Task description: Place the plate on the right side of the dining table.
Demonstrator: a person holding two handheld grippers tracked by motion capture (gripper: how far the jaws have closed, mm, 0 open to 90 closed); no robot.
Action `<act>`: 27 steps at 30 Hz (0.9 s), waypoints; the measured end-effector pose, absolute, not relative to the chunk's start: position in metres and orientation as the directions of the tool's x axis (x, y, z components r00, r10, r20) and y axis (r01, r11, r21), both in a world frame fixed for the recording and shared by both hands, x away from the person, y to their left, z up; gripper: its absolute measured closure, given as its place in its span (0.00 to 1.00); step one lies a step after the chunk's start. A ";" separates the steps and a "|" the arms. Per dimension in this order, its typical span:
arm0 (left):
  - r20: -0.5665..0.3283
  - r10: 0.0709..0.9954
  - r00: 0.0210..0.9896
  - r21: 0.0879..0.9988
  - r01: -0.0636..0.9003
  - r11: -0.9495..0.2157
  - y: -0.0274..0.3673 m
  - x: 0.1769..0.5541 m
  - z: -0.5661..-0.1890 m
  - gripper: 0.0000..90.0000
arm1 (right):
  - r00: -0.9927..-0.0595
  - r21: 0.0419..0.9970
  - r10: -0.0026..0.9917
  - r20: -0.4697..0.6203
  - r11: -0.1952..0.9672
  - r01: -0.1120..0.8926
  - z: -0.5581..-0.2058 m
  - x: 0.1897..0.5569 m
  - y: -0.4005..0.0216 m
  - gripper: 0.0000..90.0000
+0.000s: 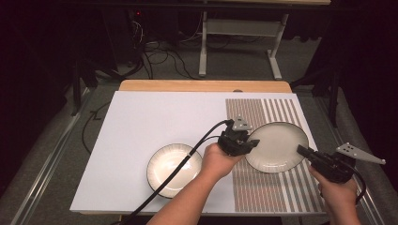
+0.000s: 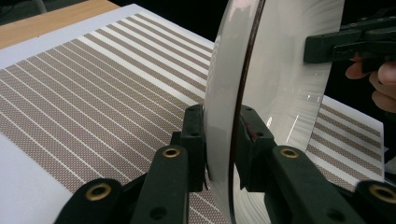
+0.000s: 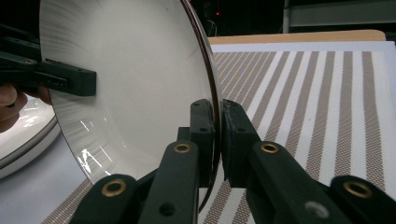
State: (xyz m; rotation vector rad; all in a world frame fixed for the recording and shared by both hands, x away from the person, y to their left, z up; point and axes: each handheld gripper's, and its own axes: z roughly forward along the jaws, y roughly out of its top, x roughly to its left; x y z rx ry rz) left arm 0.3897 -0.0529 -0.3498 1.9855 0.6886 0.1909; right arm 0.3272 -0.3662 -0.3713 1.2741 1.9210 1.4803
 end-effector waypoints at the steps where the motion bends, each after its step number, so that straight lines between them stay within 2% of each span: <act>1: -0.153 0.542 0.826 0.851 0.389 -0.354 -0.055 0.391 -0.351 0.83 | -0.501 0.909 0.840 0.209 0.023 0.417 -0.372 0.327 -0.367 0.96; 27: -0.195 0.559 0.806 0.810 0.454 -0.371 -0.070 0.406 -0.380 0.81 | -0.451 0.883 0.866 0.217 0.024 0.470 -0.391 0.336 -0.376 0.96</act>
